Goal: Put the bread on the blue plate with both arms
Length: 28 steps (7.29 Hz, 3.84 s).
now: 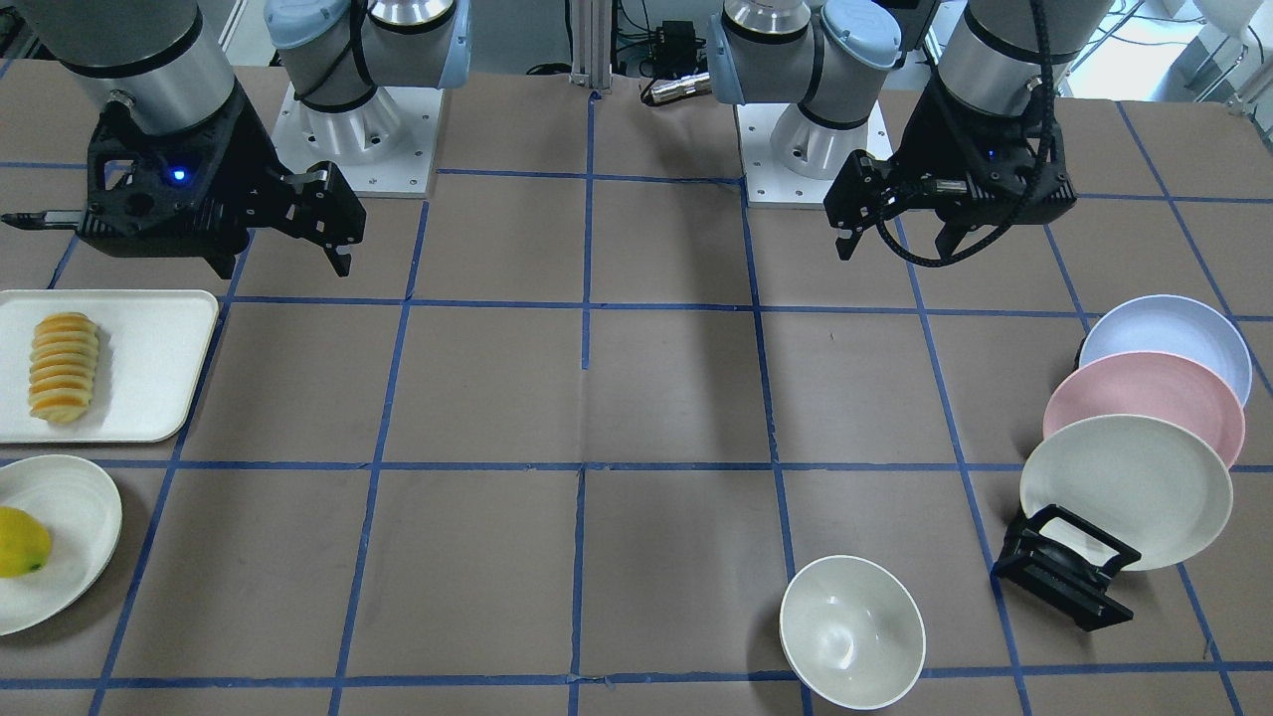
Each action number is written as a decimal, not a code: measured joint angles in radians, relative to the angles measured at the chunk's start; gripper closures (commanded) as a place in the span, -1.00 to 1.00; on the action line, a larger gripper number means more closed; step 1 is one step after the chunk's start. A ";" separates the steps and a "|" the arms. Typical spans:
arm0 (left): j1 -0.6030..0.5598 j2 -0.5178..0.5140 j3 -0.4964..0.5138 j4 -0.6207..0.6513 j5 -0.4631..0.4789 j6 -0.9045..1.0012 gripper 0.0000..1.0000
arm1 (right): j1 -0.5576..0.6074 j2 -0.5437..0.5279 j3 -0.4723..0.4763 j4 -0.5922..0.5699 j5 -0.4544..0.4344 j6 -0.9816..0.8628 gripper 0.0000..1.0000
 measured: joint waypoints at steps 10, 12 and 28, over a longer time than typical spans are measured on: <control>0.058 -0.004 0.031 0.000 0.065 0.053 -1.00 | -0.018 0.001 0.002 -0.015 -0.043 0.006 -1.00; 0.174 0.000 0.054 -0.012 0.069 0.063 -1.00 | -0.048 -0.002 0.005 0.008 -0.067 0.001 -1.00; 0.966 -0.421 0.131 0.210 -0.054 0.932 -1.00 | -0.430 0.056 0.166 -0.062 -0.196 -0.363 -1.00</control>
